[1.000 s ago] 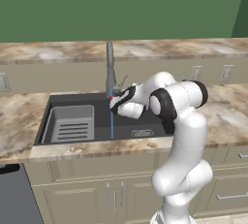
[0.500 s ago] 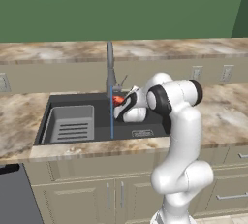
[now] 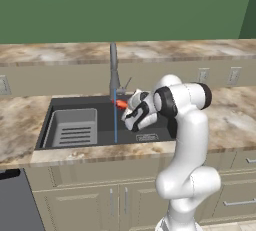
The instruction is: Take the fish out of the fridge, briefly rinse it in the sink, and place it on the tray next to the sink.
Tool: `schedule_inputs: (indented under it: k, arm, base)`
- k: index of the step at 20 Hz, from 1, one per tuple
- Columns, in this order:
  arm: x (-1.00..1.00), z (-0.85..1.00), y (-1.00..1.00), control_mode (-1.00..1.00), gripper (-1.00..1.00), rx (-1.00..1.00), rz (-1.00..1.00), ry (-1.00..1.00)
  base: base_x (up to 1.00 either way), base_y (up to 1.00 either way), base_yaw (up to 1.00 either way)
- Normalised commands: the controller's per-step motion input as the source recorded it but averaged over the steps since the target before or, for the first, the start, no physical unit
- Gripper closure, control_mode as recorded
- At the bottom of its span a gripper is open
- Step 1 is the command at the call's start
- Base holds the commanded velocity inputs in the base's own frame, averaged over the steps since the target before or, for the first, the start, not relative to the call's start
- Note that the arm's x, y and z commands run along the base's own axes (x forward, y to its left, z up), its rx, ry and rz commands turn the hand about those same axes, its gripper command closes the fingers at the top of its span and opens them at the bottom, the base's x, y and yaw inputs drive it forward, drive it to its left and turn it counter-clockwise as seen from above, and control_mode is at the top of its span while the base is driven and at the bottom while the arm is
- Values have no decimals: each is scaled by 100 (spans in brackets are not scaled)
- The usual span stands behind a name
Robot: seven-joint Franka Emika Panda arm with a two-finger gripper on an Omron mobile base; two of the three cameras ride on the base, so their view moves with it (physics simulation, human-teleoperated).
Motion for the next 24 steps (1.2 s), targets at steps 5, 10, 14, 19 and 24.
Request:
schedule_inputs:
  k: [5, 10, 14, 19, 24]
  arm:
    - [0, 0, 43, -100, 100, 0, 0, 0]
    - [-20, 0, 36, -100, 100, -2, 6, 0]
    - [-17, 0, 4, -100, 100, 0, 3, 1]
    - [2, 0, -3, -100, 100, 0, -1, 0]
    - [6, 0, -14, -100, 100, 0, -9, -1]
  base:
    - [0, 0, 0]
    - [0, 0, 0]
    - [0, 0, 0]
    - [0, 0, 0]
    - [0, 0, 0]
